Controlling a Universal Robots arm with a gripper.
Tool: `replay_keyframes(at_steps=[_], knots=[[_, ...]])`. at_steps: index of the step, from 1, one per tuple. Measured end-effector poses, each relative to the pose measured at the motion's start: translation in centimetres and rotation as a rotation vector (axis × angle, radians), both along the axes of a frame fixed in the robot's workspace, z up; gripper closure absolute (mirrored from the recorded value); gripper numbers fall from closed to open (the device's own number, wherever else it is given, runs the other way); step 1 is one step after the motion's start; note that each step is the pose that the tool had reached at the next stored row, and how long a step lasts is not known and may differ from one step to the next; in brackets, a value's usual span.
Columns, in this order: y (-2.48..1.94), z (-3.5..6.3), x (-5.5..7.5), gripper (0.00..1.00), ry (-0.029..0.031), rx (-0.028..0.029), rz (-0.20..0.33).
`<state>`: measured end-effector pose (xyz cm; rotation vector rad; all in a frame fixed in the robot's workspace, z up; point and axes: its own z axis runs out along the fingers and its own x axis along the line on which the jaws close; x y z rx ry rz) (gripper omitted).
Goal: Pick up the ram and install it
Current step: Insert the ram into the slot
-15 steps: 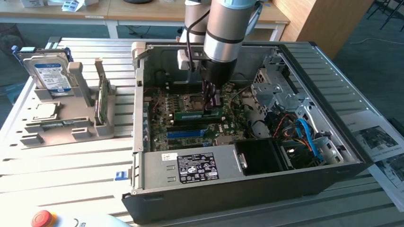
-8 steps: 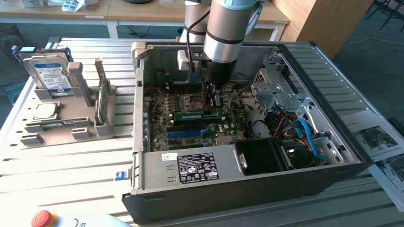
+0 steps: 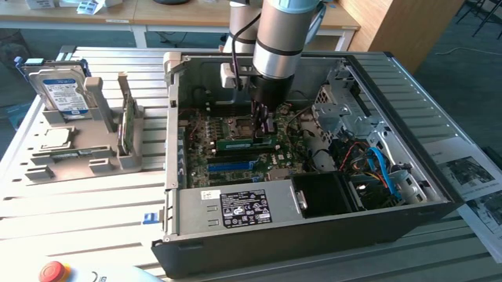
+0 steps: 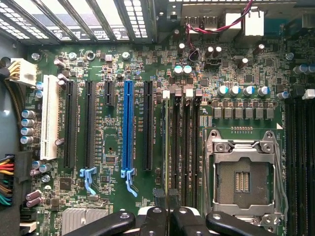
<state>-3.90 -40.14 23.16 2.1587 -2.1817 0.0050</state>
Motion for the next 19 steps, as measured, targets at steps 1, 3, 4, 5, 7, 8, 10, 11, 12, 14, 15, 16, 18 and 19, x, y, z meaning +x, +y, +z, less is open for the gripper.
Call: replay_keyframes(at_steps=[1,3,4,5,7,8,10,11,12,14,15,16,18,19], knots=[[0.00,-0.01,0.00,0.88,-0.0001,0.0002,0.000],[0.00,-0.01,0.00,0.88,-0.0001,0.0002,0.000],[0.00,-0.02,0.00,0.88,-0.0001,0.0002,0.000],[0.00,-0.06,0.00,0.88,-0.0004,0.0006,0.000],[0.00,-0.13,0.00,0.88,-0.0008,0.0003,0.000],[0.00,-0.16,0.00,0.88,-0.0009,0.0002,0.000],[0.00,-0.17,0.00,0.88,-0.0009,0.0000,0.000],[0.00,-0.17,0.00,0.88,-0.0009,0.0001,0.000],[0.00,-0.18,0.00,0.88,-0.0010,0.0001,0.000],[0.01,-0.19,0.00,0.88,-0.0010,0.0003,0.000],[0.02,-0.20,0.00,0.88,-0.0010,0.0003,0.000],[0.02,-0.21,0.00,0.88,-0.0011,0.0003,0.000],[0.03,-0.21,0.00,0.88,-0.0010,0.0002,0.000],[0.03,-0.21,0.00,0.88,-0.0010,0.0001,0.000]])
